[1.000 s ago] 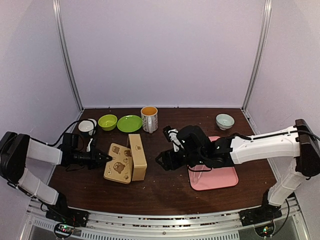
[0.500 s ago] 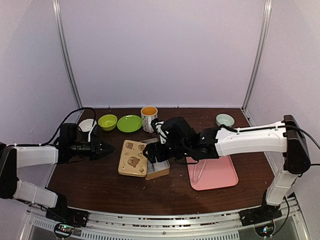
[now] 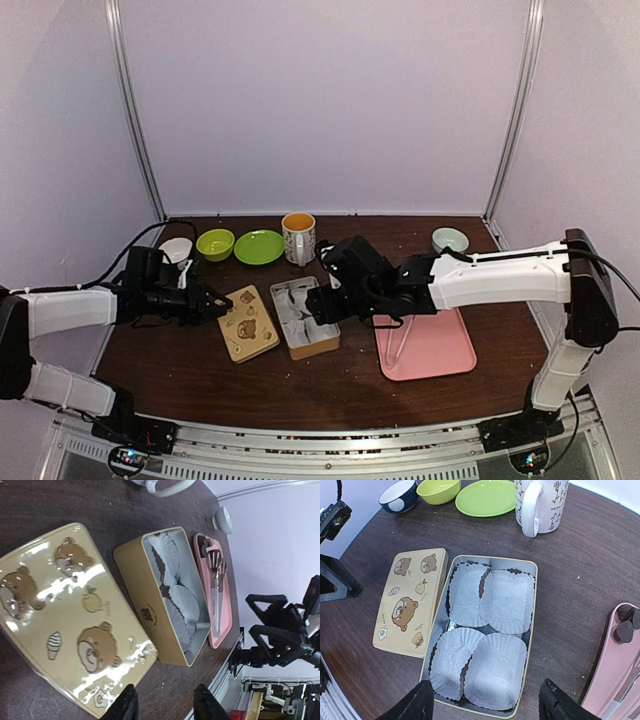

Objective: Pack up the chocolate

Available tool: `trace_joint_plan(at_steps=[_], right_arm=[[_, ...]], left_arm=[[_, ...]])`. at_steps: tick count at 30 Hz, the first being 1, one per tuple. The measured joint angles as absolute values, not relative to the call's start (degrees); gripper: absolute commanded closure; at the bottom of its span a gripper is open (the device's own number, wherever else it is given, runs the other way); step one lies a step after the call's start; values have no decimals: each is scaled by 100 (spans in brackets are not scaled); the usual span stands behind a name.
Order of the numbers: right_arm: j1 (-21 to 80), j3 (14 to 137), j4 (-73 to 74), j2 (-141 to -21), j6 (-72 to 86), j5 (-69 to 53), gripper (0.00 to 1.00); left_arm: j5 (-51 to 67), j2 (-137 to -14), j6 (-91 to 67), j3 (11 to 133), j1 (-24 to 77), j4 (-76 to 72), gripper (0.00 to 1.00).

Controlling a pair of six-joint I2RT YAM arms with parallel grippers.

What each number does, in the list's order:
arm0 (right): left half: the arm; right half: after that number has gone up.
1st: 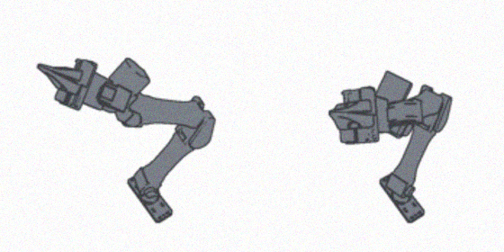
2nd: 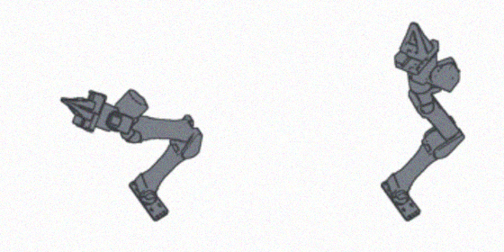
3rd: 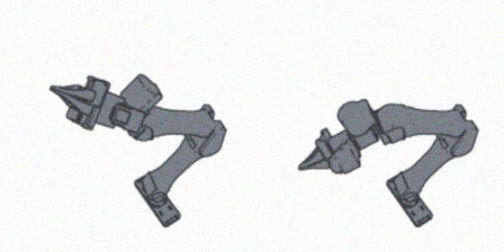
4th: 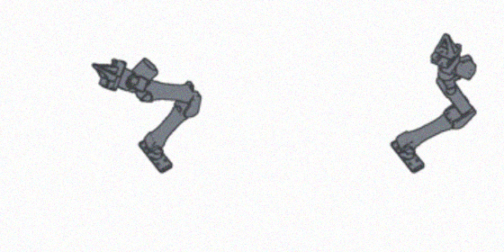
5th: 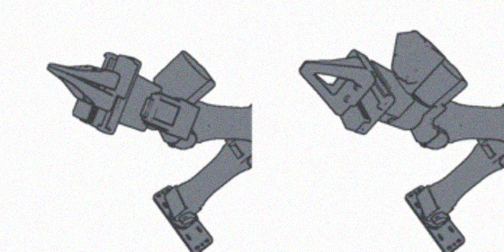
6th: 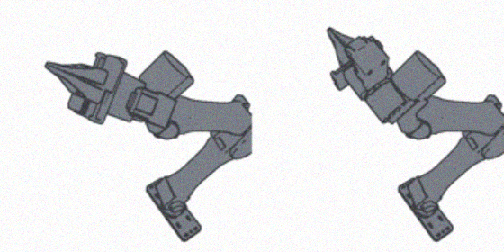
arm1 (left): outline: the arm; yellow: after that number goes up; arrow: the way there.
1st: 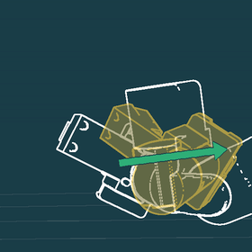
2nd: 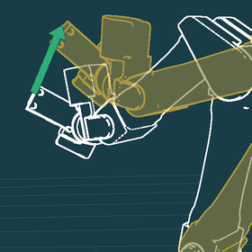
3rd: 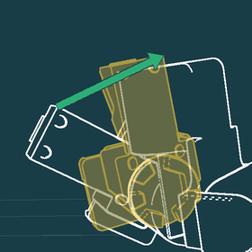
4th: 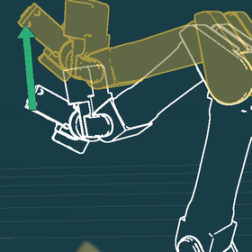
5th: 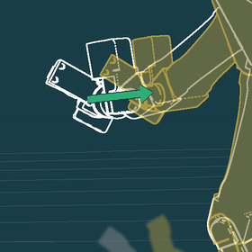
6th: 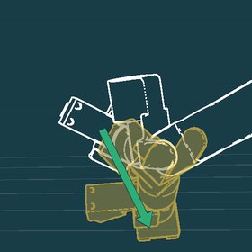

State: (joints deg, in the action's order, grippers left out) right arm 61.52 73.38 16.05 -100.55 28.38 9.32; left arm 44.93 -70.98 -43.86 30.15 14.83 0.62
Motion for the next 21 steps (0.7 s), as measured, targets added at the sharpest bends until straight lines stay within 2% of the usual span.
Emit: trace_joint_plan(at_steps=[3,6,13,17,21], right_arm=[[6110,7338,1614,-10062,2829,930,28],[6069,7417,1721,-10156,2821,934,35],[5935,7776,2137,-10659,2827,1061,38],[5911,7780,2279,-10805,2834,1066,46],[5898,7822,2388,-10978,2869,1090,46]], left_arm=[[3994,-7229,-4185,3295,1903,543,51],[3354,-7323,-4034,3682,2309,1020,51],[2134,-7601,-4145,4289,3140,1470,50],[1848,-7955,-4287,4307,3422,1452,50],[1619,-8444,-4397,4519,3594,1472,51]])
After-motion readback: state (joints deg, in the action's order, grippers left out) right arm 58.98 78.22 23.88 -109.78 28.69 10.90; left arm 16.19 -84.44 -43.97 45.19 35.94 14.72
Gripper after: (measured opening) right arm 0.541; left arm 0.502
